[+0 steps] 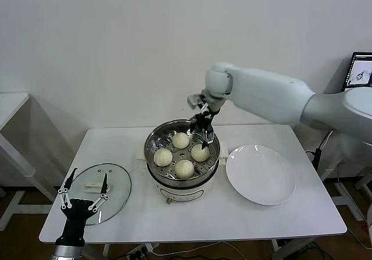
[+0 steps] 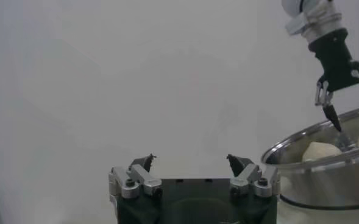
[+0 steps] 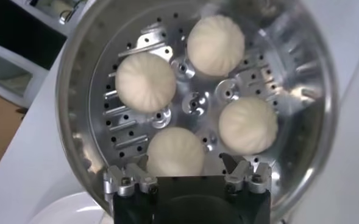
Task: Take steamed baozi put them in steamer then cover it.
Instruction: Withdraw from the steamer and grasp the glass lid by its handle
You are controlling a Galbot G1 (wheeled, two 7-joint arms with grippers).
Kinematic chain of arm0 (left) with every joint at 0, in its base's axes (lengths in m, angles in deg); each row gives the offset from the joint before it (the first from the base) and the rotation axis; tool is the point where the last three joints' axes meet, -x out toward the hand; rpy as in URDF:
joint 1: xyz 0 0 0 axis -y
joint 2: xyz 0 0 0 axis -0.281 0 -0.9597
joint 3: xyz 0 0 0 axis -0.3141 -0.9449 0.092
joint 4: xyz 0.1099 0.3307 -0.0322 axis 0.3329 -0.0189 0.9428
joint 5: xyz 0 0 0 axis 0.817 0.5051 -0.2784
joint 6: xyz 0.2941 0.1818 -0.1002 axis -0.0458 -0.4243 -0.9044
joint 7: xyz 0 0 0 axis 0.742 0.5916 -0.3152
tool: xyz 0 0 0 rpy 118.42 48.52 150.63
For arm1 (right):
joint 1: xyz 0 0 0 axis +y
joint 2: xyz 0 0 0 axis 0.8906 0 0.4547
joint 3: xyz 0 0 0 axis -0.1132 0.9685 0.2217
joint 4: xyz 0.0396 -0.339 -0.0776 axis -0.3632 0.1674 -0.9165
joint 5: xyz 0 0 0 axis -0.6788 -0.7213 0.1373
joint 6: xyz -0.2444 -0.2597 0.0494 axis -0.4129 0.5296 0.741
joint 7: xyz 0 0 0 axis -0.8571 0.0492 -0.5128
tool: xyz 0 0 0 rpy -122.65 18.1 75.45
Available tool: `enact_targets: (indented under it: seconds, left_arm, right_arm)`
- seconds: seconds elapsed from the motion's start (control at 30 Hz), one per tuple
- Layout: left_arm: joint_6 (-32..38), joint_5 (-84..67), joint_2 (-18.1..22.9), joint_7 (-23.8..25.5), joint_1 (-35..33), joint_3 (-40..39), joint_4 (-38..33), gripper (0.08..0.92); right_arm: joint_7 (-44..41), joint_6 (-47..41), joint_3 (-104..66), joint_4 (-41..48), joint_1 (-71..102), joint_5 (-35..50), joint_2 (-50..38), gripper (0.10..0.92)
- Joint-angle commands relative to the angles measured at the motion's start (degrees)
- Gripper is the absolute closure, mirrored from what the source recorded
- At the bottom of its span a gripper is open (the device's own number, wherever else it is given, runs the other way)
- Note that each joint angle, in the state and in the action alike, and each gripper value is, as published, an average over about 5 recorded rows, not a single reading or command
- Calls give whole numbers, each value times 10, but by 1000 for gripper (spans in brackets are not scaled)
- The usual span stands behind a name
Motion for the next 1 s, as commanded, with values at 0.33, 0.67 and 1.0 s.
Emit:
enact_targets:
  seconds: [0.33,0.67,1.0]
  left_arm:
    - [-55,143,-22,-67,33,2,3,177]
    - [-75,254,-37,-35,71,21,54,177]
    - [-80,416,-65,-31,79,48,155,177]
  right_arm:
    - [737,176,-321,-223,276,143,-283,203]
    - [788,239,-754,-246,720,56,-245,203]
    - [772,273,-930,-269,959,-10,-100,203]
